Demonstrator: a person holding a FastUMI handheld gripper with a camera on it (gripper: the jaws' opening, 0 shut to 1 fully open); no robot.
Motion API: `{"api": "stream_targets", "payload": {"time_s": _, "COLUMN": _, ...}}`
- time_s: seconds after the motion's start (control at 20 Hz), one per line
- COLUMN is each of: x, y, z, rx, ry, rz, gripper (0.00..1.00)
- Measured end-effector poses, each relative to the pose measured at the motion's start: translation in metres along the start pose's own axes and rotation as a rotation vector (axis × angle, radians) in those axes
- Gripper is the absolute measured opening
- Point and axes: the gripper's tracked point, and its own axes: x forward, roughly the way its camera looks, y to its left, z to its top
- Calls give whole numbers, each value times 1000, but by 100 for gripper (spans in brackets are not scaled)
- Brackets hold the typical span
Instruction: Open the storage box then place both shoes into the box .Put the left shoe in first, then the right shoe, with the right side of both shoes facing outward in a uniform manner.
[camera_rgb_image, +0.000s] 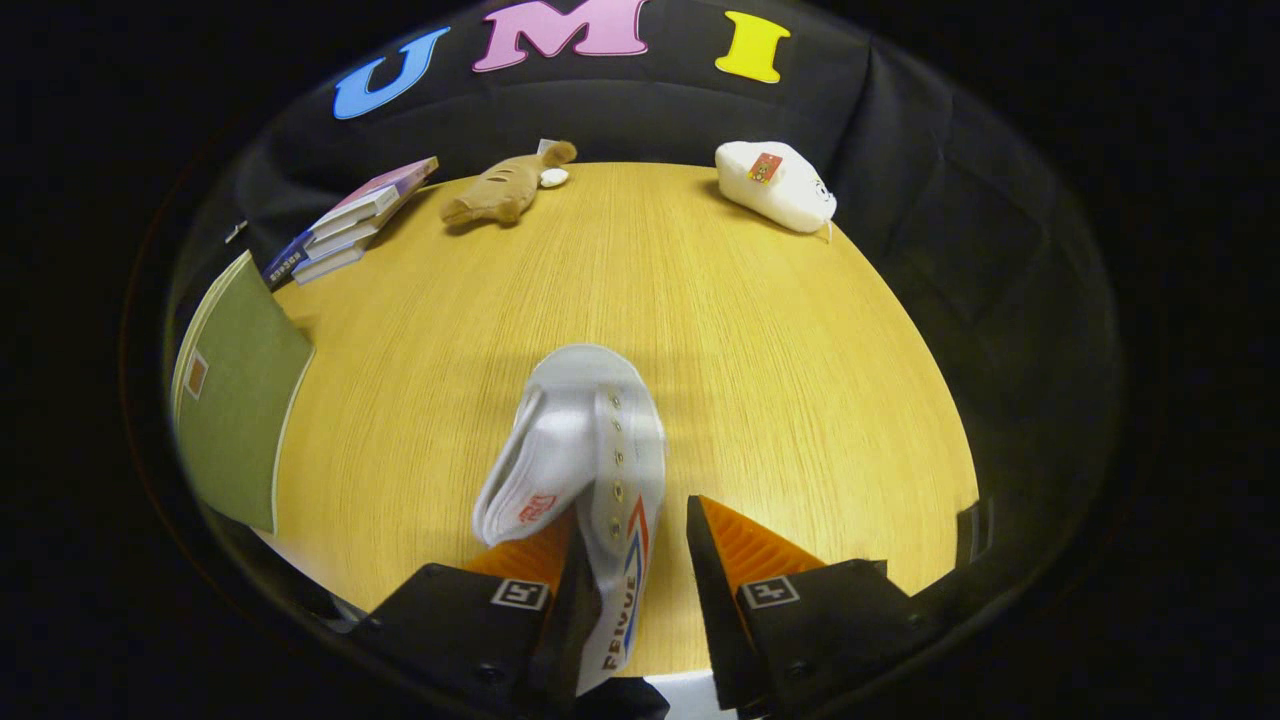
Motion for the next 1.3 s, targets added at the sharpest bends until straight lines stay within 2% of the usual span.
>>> {"api": "stream_targets", "payload": {"time_s": 0.1, "x": 7, "y": -1, "z": -4, "rx": -7, "ry": 5, "rz": -34, "gripper": 30}}
{"api": "stream_targets", "payload": {"time_s": 0.15, "x": 9, "y": -8, "z": -4, "rx": 4, "ry": 0, "rz": -69, "gripper": 28}}
{"api": "stream_targets", "payload": {"time_s": 0.2, "x": 6, "y": -7, "z": -4, "rx": 29, "ry": -1, "rz": -62, "gripper": 11}}
{"api": "stream_targets", "payload": {"time_s": 0.25, "x": 5, "y": -5, "z": -3, "rx": 65, "ry": 3, "rz": -37, "gripper": 7}}
{"api": "stream_targets", "payload": {"time_s": 0.4, "x": -10, "y": 5, "z": 0, "rx": 163, "ry": 21, "rz": 18, "gripper": 5}}
{"api": "stream_targets", "payload": {"time_s": 0.65, "x": -66, "y": 25, "z": 38, "rx": 228, "ry": -39, "rz": 39, "gripper": 5}}
{"api": "stream_targets", "payload": {"time_s": 0.75, "x": -94, "y": 45, "z": 64, "rx": 214, "ry": -78, "rz": 65, "gripper": 5}}
{"api": "stream_targets", "payload": {"time_s": 0.95, "x": -152, "y": 108, "z": 111, "rx": 185, "ry": -134, "rz": 150, "gripper": 5}}
{"api": "stream_targets", "payload": {"time_s": 1.15, "x": -186, "y": 189, "z": 134, "rx": 236, "ry": -84, "rz": 255, "gripper": 5}}
{"api": "stream_targets", "payload": {"time_s": 1.3, "x": -197, "y": 250, "z": 144, "rx": 272, "ry": -53, "rz": 303, "gripper": 5}}
